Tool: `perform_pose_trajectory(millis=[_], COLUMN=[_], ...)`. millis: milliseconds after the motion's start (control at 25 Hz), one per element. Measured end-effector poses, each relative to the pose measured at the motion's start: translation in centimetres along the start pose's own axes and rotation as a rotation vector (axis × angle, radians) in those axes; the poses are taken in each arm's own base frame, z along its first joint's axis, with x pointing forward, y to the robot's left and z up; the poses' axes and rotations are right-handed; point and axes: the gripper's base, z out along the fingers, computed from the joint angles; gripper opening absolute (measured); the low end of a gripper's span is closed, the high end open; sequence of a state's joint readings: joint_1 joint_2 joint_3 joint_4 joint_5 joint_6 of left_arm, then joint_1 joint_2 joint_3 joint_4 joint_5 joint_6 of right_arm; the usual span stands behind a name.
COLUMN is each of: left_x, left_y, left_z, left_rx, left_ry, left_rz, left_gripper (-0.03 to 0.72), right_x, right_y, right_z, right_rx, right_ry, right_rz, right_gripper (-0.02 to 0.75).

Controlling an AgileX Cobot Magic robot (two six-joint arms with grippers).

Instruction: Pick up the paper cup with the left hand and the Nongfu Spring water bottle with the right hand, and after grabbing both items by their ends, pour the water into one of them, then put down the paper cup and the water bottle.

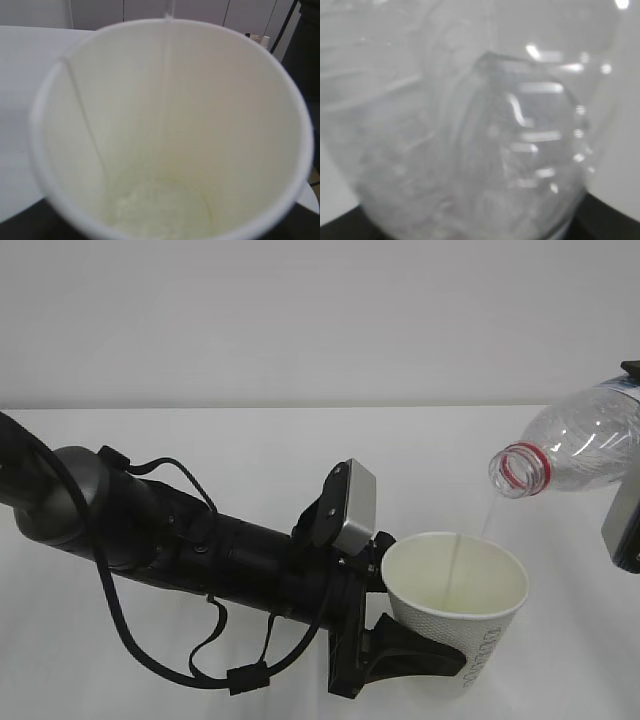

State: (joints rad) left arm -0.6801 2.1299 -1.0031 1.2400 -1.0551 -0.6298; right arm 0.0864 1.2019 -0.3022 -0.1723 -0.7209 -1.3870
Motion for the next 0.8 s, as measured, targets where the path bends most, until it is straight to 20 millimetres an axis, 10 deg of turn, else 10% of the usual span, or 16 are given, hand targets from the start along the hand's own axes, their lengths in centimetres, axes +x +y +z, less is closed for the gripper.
perform_pose_trajectory(millis=[800], left_x=[0.0], left_y=[0.0], left_z=[0.0], left_rx=[0.0], left_ry=[0.0], left_rz=[0.0], left_gripper=[0.528], right_x=[0.0], right_y=[0.0], right_z=[0.0], right_rx=[0.0], right_ry=[0.0], right_rz=[-0.004], right_gripper=[0.449])
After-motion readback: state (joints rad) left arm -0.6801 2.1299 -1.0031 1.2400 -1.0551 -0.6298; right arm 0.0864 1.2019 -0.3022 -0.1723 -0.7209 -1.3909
